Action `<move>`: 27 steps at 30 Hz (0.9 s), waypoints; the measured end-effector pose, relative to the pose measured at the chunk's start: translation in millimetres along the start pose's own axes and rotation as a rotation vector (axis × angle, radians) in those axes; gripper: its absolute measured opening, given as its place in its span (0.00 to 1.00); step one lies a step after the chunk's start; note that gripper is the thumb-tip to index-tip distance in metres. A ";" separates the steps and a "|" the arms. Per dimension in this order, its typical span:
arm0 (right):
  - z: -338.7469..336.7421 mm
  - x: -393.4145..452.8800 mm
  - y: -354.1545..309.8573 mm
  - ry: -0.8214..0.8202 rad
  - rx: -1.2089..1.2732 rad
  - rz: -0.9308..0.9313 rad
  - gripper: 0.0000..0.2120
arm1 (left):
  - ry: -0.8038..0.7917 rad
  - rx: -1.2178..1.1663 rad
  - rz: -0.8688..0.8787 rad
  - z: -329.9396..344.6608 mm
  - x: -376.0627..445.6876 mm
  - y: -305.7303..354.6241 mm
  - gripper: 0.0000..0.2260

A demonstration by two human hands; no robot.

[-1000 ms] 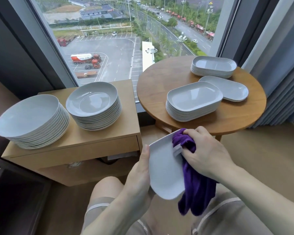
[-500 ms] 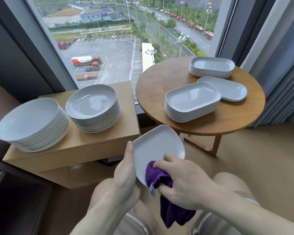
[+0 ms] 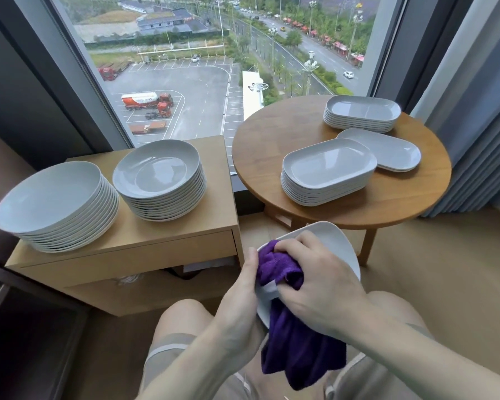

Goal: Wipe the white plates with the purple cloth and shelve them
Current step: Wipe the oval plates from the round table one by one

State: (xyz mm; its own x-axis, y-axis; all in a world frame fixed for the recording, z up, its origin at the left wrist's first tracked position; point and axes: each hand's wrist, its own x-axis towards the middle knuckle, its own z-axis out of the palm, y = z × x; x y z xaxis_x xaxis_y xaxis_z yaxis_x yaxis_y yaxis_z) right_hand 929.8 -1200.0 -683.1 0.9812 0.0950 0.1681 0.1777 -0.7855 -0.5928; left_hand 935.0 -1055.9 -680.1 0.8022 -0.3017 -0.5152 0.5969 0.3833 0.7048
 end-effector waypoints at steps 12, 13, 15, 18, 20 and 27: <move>-14.6 23.7 42.0 -0.025 -0.307 0.260 0.16 | 0.014 0.260 0.244 -13.4 2.4 29.0 0.27; -9.7 21.0 38.3 -0.075 -0.310 0.243 0.17 | 0.049 0.238 0.255 -15.2 3.6 31.6 0.27; -1.7 14.5 27.5 -0.144 -0.296 0.180 0.18 | 0.105 0.216 0.259 -16.9 4.0 34.5 0.26; 8.1 1.1 2.9 -0.206 -0.253 0.044 0.20 | 0.143 0.149 0.198 -16.3 3.0 31.3 0.25; 13.9 -10.1 -13.4 -0.233 -0.218 -0.036 0.22 | 0.146 0.110 0.127 -16.1 3.0 24.1 0.28; 7.8 -13.7 -14.1 -0.057 -0.177 -0.063 0.25 | 0.024 0.095 -0.011 -1.5 -1.6 -5.3 0.27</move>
State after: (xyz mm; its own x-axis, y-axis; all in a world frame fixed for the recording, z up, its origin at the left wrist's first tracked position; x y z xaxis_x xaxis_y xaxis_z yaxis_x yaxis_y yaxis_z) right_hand 914.4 -1185.5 -683.2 0.9722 0.1780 0.1521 0.2275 -0.8718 -0.4339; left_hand 930.6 -1056.1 -683.8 0.7964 -0.2844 -0.5337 0.6024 0.2954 0.7416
